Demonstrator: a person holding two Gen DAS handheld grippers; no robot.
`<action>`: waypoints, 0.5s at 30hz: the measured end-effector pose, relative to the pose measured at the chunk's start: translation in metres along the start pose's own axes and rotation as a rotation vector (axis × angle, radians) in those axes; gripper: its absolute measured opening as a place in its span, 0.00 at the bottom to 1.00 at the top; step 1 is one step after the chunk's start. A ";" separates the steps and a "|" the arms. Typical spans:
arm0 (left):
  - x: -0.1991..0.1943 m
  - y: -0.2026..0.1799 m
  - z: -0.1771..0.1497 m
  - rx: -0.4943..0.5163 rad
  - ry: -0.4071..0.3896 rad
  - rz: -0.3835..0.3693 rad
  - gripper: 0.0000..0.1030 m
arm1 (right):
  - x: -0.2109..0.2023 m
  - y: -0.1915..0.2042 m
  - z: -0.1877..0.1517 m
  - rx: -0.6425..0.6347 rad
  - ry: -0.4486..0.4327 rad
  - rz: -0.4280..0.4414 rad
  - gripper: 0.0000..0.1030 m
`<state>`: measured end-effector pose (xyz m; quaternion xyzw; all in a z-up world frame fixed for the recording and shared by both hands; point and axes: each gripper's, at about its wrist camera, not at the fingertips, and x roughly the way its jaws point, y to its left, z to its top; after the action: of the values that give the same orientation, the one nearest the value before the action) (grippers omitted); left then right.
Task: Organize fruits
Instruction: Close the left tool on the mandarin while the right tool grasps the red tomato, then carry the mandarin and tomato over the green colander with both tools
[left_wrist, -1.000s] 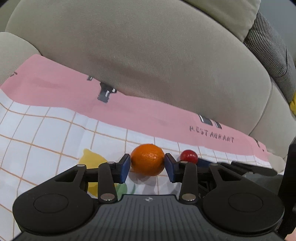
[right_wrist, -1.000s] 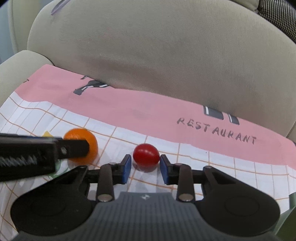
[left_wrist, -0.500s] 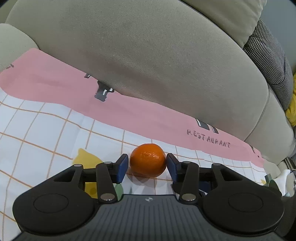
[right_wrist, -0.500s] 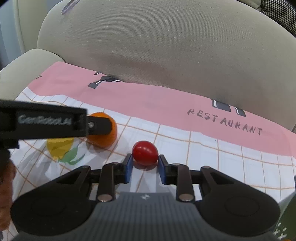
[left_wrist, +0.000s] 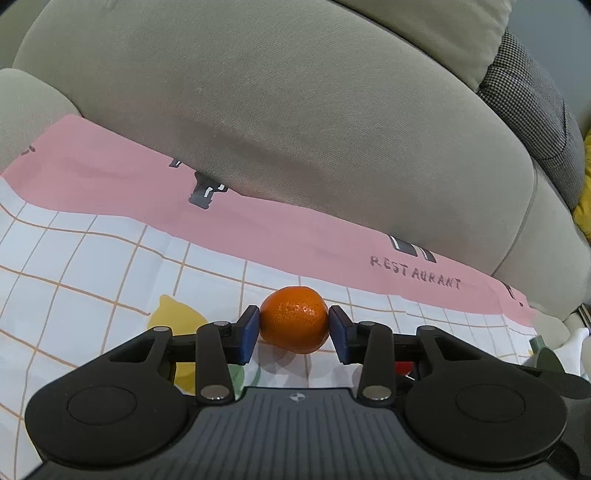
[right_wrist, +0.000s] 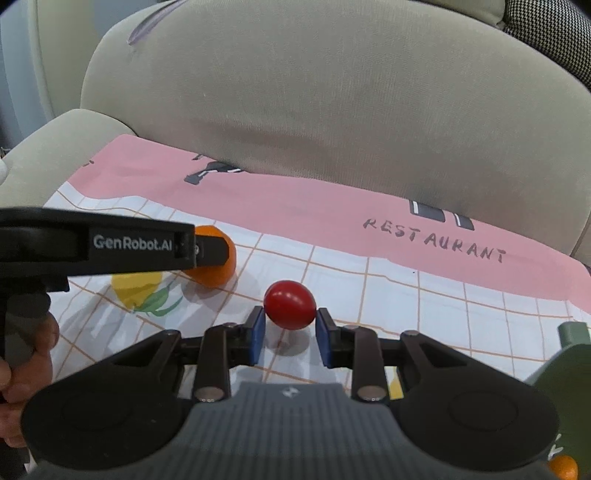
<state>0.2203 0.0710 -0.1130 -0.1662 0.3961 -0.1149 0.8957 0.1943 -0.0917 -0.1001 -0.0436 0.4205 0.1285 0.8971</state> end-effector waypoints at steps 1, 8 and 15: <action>-0.003 -0.002 -0.001 0.006 -0.001 0.002 0.44 | -0.003 -0.001 0.000 0.002 -0.003 0.002 0.25; -0.025 -0.012 -0.007 0.027 0.001 -0.007 0.44 | -0.033 -0.001 -0.007 -0.002 -0.037 0.009 0.25; -0.054 -0.024 -0.012 0.026 -0.007 -0.043 0.44 | -0.065 -0.001 -0.016 -0.012 -0.070 0.023 0.25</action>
<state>0.1742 0.0652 -0.0749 -0.1635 0.3876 -0.1387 0.8966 0.1430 -0.1083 -0.0612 -0.0399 0.3883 0.1426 0.9096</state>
